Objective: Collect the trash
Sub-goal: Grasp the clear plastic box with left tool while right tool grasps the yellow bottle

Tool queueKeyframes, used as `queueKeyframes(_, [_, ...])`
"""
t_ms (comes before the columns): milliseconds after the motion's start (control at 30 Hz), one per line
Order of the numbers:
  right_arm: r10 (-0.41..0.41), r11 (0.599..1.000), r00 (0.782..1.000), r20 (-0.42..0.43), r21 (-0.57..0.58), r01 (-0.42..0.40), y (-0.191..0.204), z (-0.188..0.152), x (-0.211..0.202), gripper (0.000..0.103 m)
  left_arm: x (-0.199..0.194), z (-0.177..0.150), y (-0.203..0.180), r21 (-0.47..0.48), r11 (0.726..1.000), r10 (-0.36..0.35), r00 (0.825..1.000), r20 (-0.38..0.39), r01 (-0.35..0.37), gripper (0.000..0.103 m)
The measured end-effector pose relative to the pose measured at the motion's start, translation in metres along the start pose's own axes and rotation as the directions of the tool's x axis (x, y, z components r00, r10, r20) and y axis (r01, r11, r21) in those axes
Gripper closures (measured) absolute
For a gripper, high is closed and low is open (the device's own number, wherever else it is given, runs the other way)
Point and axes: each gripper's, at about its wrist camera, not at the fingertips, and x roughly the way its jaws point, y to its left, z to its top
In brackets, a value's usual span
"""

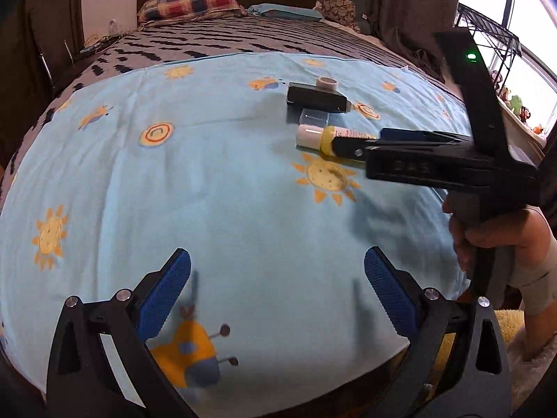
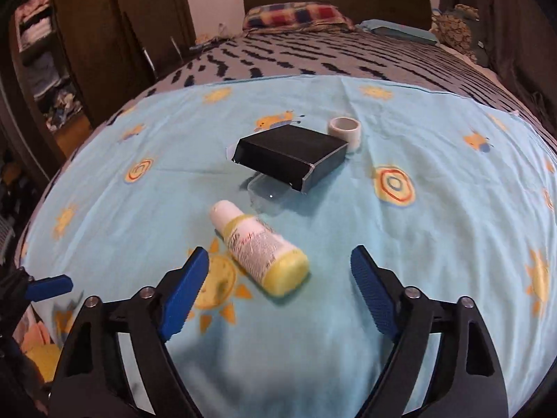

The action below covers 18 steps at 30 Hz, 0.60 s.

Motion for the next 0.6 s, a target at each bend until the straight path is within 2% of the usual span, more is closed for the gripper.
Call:
queueKeyframes(33, [0.005, 1.000, 1.000, -0.017, -0.017, -0.006, 0.003, 0.001, 0.006, 0.026, 0.002, 0.003, 0.001, 0.002, 1.000, 0.001, 1.000, -0.001, -0.001, 0.008])
queueKeyframes(167, [0.021, 0.999, 0.999, -0.026, -0.028, -0.022, 0.005, 0.002, 0.015, 0.049, 0.009, 0.012, 0.002, 0.002, 1.000, 0.001, 1.000, -0.009, -0.001, 0.008])
queueKeyframes(333, [0.067, 0.998, 0.998, 0.000, -0.018, -0.067, -0.004, 0.001, 0.002, 0.049, 0.020, 0.023, 0.001, 0.008, 1.000, -0.005, 1.000, -0.017, 0.005, 0.008])
queueKeyframes(500, [0.060, 0.998, 0.994, 0.090, 0.010, -0.061, -0.023, 0.008, -0.031, 0.049, 0.037, 0.039, -0.007, 0.024, 1.000, -0.018, 1.000, -0.017, 0.018, 0.008])
queueKeyframes(533, [0.053, 0.998, 0.993, 0.103, 0.017, -0.055, -0.028, 0.011, -0.036, 0.049, 0.043, 0.044, -0.010, 0.030, 0.999, -0.032, 0.999, -0.019, 0.033, 0.009])
queueKeyframes(600, [0.036, 0.999, 0.992, 0.124, 0.029, -0.040, -0.037, 0.016, -0.045, 0.049, 0.054, 0.054, -0.017, 0.047, 0.997, -0.053, 0.998, -0.021, 0.054, 0.021])
